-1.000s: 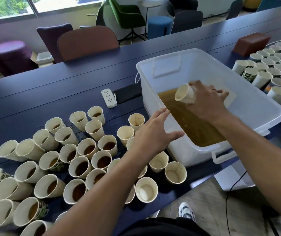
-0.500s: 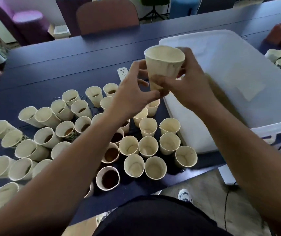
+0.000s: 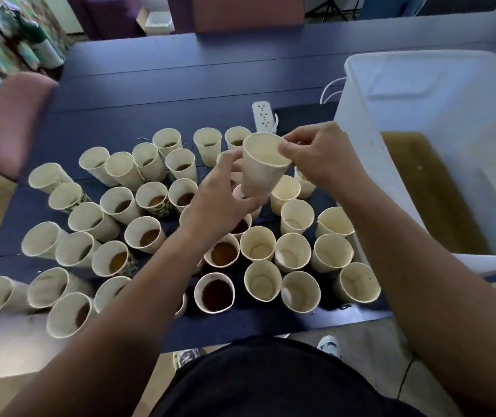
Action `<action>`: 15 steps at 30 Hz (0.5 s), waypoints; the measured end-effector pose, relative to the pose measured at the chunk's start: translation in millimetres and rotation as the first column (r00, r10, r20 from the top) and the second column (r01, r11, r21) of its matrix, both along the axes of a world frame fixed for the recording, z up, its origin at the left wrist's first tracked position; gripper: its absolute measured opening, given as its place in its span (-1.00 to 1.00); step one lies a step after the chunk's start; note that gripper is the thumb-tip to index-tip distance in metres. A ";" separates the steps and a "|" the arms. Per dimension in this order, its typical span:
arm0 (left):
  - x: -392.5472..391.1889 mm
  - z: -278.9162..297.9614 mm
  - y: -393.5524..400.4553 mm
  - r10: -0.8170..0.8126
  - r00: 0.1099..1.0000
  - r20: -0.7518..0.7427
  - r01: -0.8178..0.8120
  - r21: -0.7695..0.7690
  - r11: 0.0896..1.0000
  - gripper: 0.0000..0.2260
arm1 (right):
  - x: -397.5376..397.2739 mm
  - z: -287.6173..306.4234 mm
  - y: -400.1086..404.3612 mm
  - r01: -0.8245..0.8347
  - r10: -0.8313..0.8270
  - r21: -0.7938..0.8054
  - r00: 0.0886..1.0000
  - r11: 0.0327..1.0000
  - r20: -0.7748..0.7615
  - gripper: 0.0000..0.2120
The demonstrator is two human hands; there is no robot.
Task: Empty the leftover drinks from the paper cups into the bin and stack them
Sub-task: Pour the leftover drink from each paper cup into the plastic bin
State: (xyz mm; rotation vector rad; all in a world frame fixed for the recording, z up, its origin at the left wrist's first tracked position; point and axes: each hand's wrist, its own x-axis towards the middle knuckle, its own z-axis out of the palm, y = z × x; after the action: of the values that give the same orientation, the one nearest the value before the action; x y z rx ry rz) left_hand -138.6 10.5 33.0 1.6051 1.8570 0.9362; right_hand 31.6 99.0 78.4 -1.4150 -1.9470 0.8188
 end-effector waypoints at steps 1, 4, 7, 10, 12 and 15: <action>-4.1 -2.3 -1.0 -0.012 0.999 -0.035 0.010 -0.048 0.999 -0.28 | -3.7 -2.7 6.6 0.029 -0.029 0.028 1.000 0.999 0.011 -0.81; -13.3 -10.9 -6.5 -0.008 0.998 -0.069 -0.004 -0.176 0.984 -0.36 | -12.7 -15.9 29.1 0.147 -0.154 0.099 0.986 0.984 0.063 -0.80; -19.1 -17.1 -10.6 -0.005 0.997 -0.079 -0.013 -0.228 0.973 -0.57 | -19.0 -37.9 51.9 0.227 -0.239 0.096 0.961 0.969 0.141 -0.77; -24.2 -19.7 -9.5 -0.043 0.992 -0.115 0.004 -0.320 0.947 -0.66 | -25.1 -60.5 70.3 0.249 -0.251 0.040 0.938 0.968 0.241 -0.79; -26.3 -21.8 -9.2 -0.072 0.989 -0.131 0.019 -0.366 0.930 -0.70 | -27.6 -74.1 80.8 0.267 -0.248 -0.017 0.915 0.964 0.318 -0.81; -27.9 -24.2 -11.3 -0.064 0.990 -0.123 0.013 -0.378 0.926 -0.73 | -29.6 -90.8 92.2 0.280 -0.230 -0.070 0.886 0.957 0.402 -0.84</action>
State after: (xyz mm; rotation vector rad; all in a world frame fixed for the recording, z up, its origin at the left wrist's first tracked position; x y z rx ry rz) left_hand -166.5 -0.8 8.8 1.4855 1.9428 0.4246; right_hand 2.1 191.2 -12.4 -1.9893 -1.9523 0.5746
